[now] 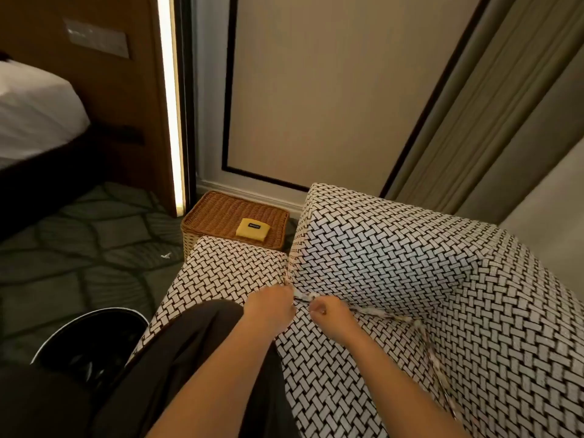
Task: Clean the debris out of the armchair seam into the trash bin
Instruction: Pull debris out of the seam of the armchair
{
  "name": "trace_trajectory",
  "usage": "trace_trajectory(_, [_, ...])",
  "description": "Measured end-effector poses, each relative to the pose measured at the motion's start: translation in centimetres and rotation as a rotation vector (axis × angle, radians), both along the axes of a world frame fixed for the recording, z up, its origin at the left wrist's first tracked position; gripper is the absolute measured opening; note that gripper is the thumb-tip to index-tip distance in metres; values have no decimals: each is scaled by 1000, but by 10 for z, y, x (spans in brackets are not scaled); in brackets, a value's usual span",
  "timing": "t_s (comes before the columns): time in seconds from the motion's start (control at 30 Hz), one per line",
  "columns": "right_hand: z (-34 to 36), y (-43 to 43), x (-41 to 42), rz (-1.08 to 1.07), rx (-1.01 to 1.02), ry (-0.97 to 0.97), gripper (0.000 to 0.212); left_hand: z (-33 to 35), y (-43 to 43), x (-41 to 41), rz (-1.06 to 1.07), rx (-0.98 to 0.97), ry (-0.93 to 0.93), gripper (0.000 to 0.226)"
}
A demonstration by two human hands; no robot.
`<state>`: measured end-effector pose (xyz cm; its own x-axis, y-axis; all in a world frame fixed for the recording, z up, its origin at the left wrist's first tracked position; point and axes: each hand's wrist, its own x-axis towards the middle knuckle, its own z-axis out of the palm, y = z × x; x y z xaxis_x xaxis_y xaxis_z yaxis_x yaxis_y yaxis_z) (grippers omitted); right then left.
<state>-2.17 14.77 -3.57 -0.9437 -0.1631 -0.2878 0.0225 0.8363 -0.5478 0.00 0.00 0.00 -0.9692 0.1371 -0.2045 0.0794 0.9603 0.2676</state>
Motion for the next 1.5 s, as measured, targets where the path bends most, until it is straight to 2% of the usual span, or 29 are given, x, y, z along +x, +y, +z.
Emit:
trace_trajectory(0.13, [-42, -2, 9, -127, 16, 25, 31, -19, 12, -8, 94, 51, -82, 34])
trace_trajectory(0.27, [-70, -7, 5, -199, 151, 203, 38, -40, 23, -20, 238, 131, -150, 39])
trace_trajectory(0.43, [-76, -17, -8, -240, 284, 286, 40, -54, 27, -37, 337, 31, -230, 45])
trace_trajectory(0.5, [-80, -18, -18, -258, 267, 300, 37, -60, 29, -45, 366, 26, -233, 45])
trace_trajectory(0.7, [-84, -17, -32, -284, 277, 288, 32, -80, 35, -69, 567, 196, -188, 34])
trace_trajectory(0.8, [-84, -17, -38, -309, 289, 275, 29, -87, 38, -78, 641, 218, -144, 27])
trace_trajectory(1.0, [-87, -17, -54, -342, 316, 243, 27, -97, 39, -89, 566, 134, -110, 24])
trace_trajectory(1.27, [-91, -18, -53, -347, 299, 282, 28, -98, 38, -104, 598, 82, -134, 15])
trace_trajectory(1.5, [-93, -17, -49, -359, 207, 324, 21, -93, 34, -104, 653, 167, -170, 15])
